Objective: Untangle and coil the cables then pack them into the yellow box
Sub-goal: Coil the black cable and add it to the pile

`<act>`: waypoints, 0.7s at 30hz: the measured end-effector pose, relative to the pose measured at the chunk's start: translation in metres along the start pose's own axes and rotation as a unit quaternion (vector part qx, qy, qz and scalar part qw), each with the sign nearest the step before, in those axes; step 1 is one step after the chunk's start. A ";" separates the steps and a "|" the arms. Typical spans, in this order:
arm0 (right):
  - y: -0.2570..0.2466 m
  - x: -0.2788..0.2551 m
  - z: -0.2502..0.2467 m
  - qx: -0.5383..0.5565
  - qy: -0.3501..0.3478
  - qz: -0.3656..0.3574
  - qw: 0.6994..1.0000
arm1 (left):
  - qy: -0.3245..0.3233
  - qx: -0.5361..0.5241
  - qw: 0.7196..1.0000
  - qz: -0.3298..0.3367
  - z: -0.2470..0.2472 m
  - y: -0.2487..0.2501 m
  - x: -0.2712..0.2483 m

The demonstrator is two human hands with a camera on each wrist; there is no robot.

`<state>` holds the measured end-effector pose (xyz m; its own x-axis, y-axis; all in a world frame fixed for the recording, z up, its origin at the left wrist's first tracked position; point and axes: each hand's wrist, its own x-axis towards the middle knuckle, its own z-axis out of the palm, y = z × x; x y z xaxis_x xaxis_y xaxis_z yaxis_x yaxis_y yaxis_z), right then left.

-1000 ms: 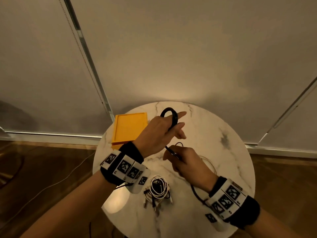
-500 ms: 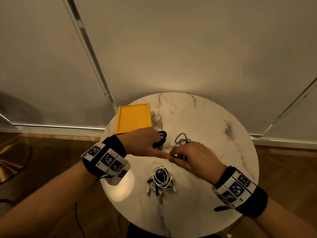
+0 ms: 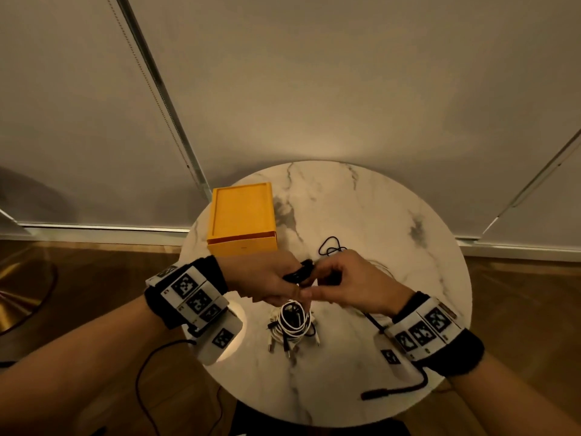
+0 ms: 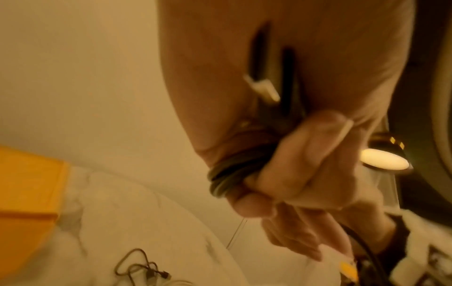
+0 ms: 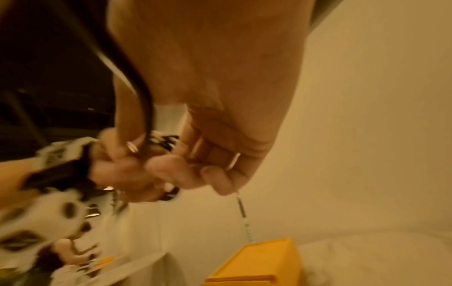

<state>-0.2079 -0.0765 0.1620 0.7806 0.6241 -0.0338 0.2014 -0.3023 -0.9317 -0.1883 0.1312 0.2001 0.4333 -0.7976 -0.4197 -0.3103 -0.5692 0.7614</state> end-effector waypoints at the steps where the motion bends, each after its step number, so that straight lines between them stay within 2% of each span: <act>1: 0.004 0.001 -0.005 0.036 0.019 -0.003 0.999 | 0.005 -0.022 1.000 -0.001 0.000 0.000 0.000; 3: 0.013 0.001 -0.018 0.115 0.090 0.008 0.989 | 0.002 -0.028 1.000 0.006 -0.001 -0.001 -0.001; 4: 0.019 0.001 -0.022 0.112 0.132 0.021 0.985 | -0.007 -0.032 0.999 0.012 -0.001 -0.001 -0.002; 6: 0.030 0.002 -0.022 0.021 0.202 0.054 0.978 | -0.038 -0.050 0.998 0.028 0.004 0.003 -0.002; 8: 0.039 0.006 -0.018 -0.069 0.231 0.077 0.968 | -0.072 -0.056 0.995 0.044 0.014 0.010 0.001; 12: 0.058 0.014 -0.022 -0.148 0.292 0.072 0.942 | -0.141 -0.053 0.988 0.044 0.032 0.019 0.008; 14: 0.068 0.014 -0.030 -0.163 0.322 0.081 0.929 | -0.151 -0.050 0.986 0.046 0.035 0.018 0.008; 17: 0.072 0.007 -0.039 -0.113 0.307 0.099 0.940 | -0.091 -0.081 0.992 0.033 0.029 0.009 0.006; 21: 0.052 -0.006 -0.028 -0.008 0.207 0.072 0.976 | 0.030 -0.143 0.989 -0.024 0.013 -0.012 0.005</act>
<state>-0.1855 -0.1158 0.1236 0.9729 0.2308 -0.0119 0.0786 -0.3788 -0.9221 -0.1932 0.1311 0.1827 0.4933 -0.7533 -0.4350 -0.0395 -0.5189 0.8539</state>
